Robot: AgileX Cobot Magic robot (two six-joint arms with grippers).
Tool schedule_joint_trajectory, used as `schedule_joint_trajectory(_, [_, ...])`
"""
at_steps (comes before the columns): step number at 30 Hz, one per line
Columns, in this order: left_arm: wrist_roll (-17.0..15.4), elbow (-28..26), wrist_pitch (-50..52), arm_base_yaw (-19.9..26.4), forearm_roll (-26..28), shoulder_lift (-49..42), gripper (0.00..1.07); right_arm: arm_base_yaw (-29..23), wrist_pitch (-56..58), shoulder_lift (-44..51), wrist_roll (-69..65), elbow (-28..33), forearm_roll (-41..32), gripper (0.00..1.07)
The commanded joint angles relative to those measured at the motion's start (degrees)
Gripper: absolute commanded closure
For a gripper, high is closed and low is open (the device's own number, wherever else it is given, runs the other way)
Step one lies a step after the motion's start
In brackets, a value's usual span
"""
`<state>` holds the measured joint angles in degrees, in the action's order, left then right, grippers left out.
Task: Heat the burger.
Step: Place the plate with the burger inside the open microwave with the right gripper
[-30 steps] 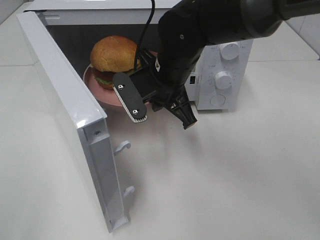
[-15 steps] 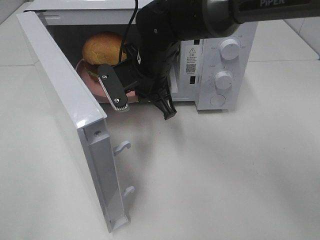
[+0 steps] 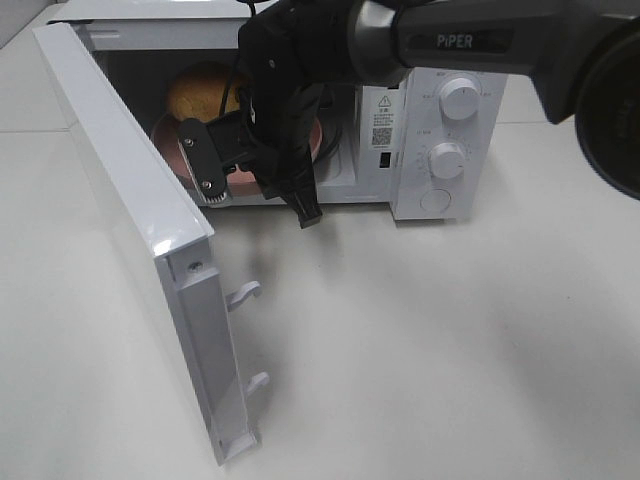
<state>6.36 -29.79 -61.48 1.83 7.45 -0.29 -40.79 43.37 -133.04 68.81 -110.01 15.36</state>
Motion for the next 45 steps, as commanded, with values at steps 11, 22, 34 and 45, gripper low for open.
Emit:
schedule_joint_trajectory(11, [-0.2, 0.1, -0.1, 0.0, -0.2, -0.8, 0.11, 1.2, -1.0, -2.5, -3.9, -7.5, 1.7, 1.07])
schedule_joint_trajectory(22, [-0.2, 0.1, -0.1, 0.0, -0.2, -0.8, 0.11, 1.7, -0.6, -3.3, -5.2, -8.0, 1.6, 1.07])
schedule_joint_trajectory(34, [-0.2, 0.1, -0.1, 0.0, -0.2, -0.8, 0.11, 1.8, 1.2, -8.0, -5.2, -15.8, 2.0, 1.07])
schedule_joint_trajectory(45, [-0.2, 0.1, -0.1, 0.0, -0.2, -0.8, 0.11, 1.8, 0.7, -8.5, -4.9, -16.2, 0.8, 1.07])
